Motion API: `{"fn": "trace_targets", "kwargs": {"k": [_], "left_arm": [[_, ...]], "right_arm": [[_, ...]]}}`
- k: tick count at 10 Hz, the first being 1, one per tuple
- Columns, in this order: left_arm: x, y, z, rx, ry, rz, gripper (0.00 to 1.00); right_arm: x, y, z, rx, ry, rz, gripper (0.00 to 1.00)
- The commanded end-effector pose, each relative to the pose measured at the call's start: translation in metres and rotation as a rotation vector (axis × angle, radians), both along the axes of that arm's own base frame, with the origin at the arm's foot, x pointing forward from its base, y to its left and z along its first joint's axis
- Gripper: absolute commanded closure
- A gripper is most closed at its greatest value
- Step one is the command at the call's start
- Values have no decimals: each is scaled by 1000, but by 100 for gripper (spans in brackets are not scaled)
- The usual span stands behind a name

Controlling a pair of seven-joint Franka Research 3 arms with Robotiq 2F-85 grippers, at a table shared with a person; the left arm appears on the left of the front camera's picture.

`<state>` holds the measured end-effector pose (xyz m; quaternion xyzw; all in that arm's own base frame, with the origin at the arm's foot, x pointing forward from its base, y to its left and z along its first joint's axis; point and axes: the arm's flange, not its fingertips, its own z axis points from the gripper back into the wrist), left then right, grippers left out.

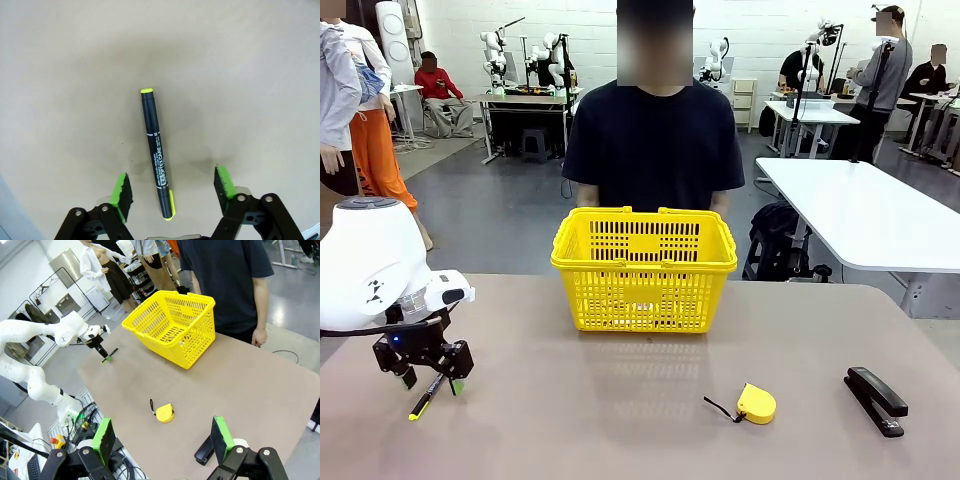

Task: Place the items the person wants into the basket.
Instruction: Pick up the item the person points to and place it in the Market Basket.

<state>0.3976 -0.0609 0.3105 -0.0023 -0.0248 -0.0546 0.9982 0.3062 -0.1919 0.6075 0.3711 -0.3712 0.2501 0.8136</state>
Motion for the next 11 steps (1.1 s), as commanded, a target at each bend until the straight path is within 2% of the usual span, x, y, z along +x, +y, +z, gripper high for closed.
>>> {"fn": "trace_targets", "kwargs": {"k": [1, 3, 4, 6, 11], "left_arm": [[-9, 4, -5, -18, -15, -8, 100], [-8, 5, -4, -17, -9, -14, 100], [-10, 4, -6, -19, -9, -13, 85], [-7, 6, -3, -20, -1, -19, 100], [-12, 5, -3, -37, 8, -34, 100]], "right_arm": [[1, 0, 1, 27, -26, 6, 0], [1, 0, 1, 27, -26, 6, 0], [1, 0, 1, 27, -26, 6, 0], [1, 0, 1, 27, -26, 6, 0], [1, 0, 1, 27, -26, 6, 0]]}}
